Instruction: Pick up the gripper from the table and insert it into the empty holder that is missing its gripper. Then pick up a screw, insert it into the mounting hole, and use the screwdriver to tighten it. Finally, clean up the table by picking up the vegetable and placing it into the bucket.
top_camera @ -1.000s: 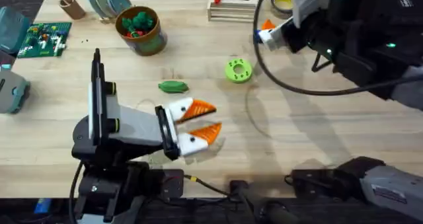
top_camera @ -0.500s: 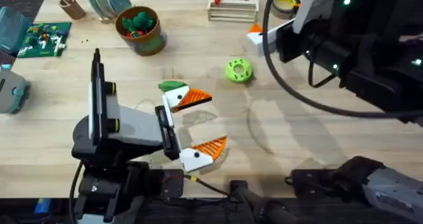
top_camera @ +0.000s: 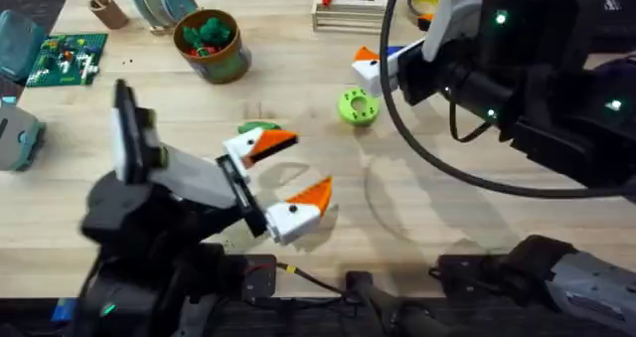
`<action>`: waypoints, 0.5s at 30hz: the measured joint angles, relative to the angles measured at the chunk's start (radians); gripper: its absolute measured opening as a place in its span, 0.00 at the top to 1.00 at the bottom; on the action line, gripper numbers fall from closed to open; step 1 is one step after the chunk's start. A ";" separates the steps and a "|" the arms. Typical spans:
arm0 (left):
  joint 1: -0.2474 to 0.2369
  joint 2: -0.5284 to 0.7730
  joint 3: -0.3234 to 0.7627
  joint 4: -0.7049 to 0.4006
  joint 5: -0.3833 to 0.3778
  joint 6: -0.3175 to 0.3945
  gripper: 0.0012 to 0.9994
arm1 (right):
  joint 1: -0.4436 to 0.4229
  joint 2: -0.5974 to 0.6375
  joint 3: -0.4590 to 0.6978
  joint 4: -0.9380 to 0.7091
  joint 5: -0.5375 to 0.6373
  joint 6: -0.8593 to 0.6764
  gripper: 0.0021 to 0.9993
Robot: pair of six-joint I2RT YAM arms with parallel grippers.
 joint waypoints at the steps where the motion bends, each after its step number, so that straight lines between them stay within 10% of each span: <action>1: 0.000 0.000 0.041 -0.065 -0.046 -0.006 0.01 | 0.000 0.000 0.000 0.001 0.000 0.004 0.01; 7: 0.000 0.096 0.333 -0.321 -0.269 0.058 0.01 | 0.000 0.000 0.000 0.017 0.000 0.015 0.01; 15: 0.000 0.388 0.558 -0.465 -0.368 0.358 0.01 | 0.000 0.000 0.000 0.028 0.000 0.025 0.01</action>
